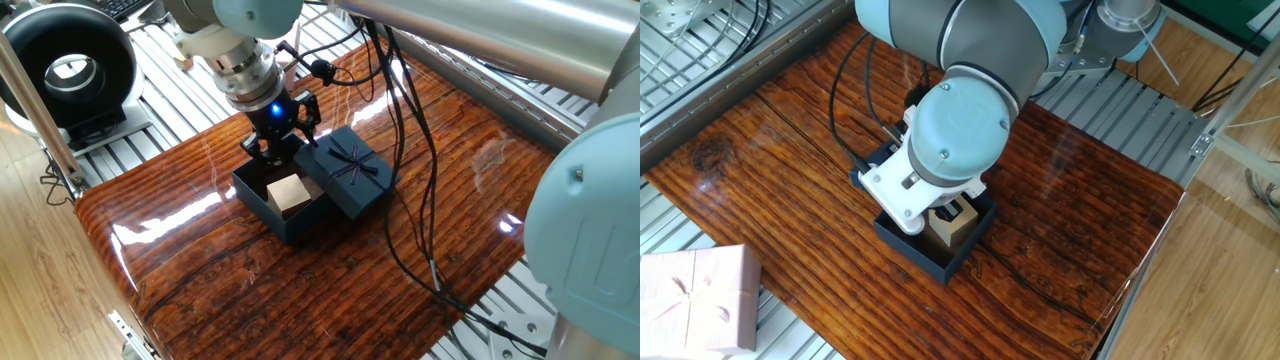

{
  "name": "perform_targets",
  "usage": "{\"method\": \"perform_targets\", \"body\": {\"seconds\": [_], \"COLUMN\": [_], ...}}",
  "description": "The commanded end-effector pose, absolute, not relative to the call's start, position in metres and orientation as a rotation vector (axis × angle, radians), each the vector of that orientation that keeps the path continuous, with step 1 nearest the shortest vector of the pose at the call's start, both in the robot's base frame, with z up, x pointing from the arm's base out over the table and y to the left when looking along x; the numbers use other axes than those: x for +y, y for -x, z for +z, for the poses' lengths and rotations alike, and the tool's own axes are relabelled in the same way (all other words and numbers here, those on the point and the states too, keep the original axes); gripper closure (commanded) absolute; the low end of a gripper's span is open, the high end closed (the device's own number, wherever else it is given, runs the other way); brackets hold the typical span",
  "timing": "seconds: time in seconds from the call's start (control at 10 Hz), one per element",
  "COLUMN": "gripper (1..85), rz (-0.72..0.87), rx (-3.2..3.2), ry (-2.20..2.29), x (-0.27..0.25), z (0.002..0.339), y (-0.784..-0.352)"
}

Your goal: Cover the box

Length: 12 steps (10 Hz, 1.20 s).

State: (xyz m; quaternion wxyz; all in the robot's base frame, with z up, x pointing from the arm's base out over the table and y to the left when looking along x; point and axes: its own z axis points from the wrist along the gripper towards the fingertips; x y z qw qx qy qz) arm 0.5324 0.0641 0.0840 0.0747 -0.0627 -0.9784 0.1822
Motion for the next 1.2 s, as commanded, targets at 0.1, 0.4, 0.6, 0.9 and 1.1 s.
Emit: {"method": "perform_targets", "body": {"seconds": [0.1, 0.4, 0.6, 0.9, 1.1], "gripper": [31.7, 34.0, 38.3, 40.3, 39.0], "rz": [0.533, 0.565, 0.576, 0.585, 0.545], "rx": [-2.948, -2.942, -2.926, -2.916, -2.921], "ry": [0.208, 0.188, 0.201, 0.2, 0.199], "x": [0.064, 0.055, 0.057, 0.056, 0.061], "z": [0.073, 0.067, 0.071, 0.075, 0.076], "y": [-0.533, -0.528, -0.524, -0.524, -0.528]}}
